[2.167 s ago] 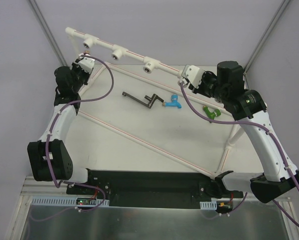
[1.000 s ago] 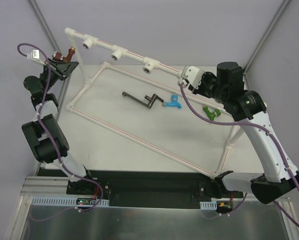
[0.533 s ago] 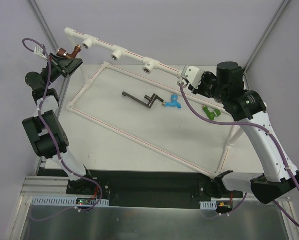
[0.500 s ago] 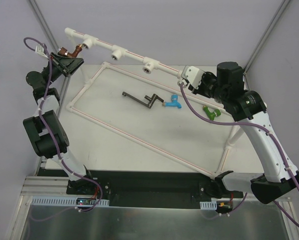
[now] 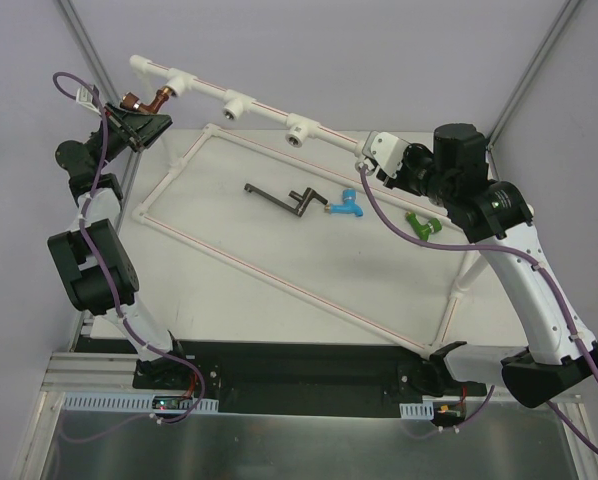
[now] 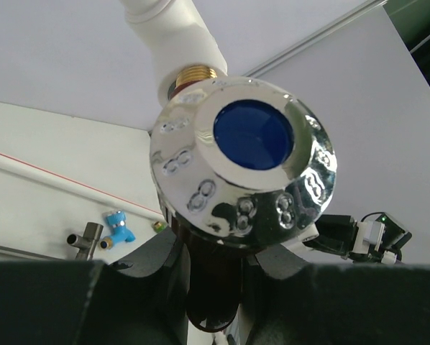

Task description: Install the water faucets

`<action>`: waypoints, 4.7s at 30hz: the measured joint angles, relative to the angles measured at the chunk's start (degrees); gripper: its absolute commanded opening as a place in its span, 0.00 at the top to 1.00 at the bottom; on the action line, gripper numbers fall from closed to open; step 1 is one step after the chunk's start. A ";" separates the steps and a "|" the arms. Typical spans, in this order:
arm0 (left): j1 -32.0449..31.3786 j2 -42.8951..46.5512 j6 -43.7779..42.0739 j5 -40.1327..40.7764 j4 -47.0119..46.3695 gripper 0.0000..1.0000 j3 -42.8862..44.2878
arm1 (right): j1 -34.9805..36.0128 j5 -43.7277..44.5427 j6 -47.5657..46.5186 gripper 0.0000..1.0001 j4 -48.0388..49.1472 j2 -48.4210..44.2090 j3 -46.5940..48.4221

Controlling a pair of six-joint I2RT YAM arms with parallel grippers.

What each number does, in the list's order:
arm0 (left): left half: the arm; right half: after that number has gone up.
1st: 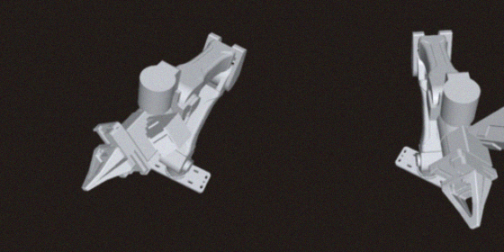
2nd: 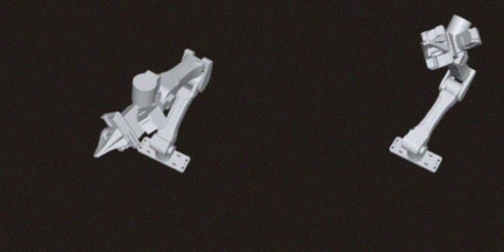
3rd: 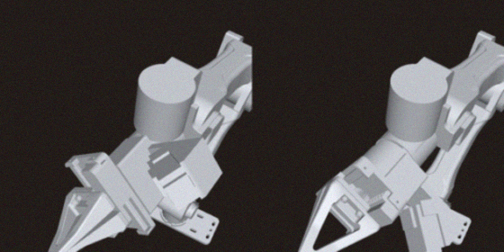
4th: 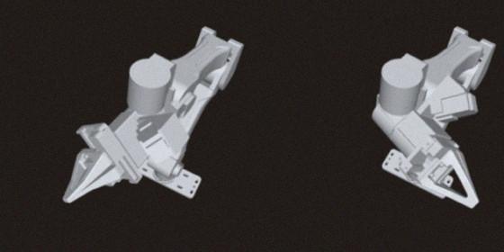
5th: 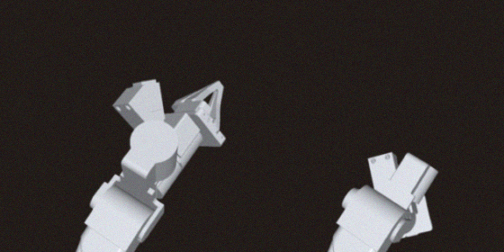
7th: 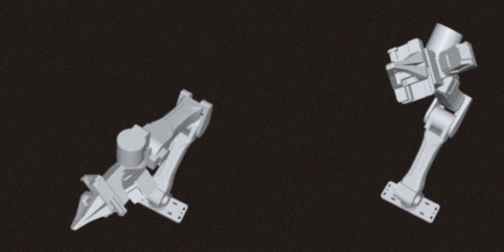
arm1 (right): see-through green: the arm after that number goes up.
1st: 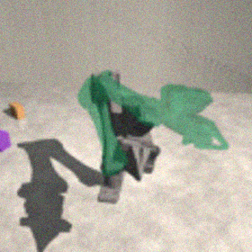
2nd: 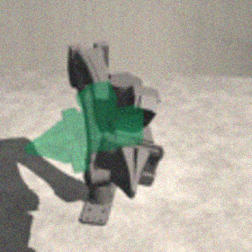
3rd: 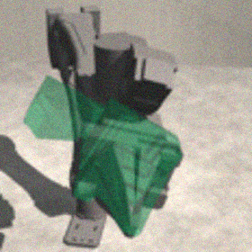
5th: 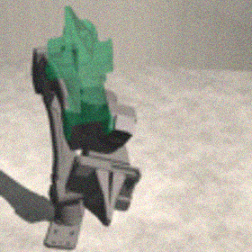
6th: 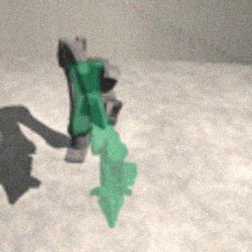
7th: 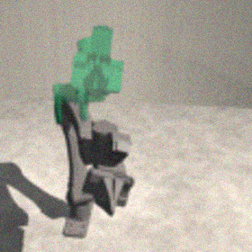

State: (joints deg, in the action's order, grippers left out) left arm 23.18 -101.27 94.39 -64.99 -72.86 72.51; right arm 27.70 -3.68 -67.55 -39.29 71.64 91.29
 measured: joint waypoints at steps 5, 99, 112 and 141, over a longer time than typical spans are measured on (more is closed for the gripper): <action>-0.31 0.00 -0.02 0.02 0.02 1.00 0.00 | -0.02 0.04 -0.02 0.98 0.02 -0.02 -0.02; -2.97 1.36 -25.46 -1.05 35.08 1.00 9.68 | -0.09 1.11 -0.35 0.98 1.16 0.00 -0.42; -2.97 1.57 -29.73 -1.77 46.31 1.00 14.80 | -0.09 1.31 -0.57 0.98 1.64 -0.04 -0.66; -2.99 2.62 -42.51 -0.46 59.80 1.00 18.38 | -0.04 1.29 -0.76 0.98 1.86 -0.24 -0.98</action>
State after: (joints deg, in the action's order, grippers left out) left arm 20.18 -98.65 51.88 -65.45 -13.06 90.89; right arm 27.66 -2.39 -68.31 -37.43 71.40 90.30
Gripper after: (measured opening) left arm 0.225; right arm 0.328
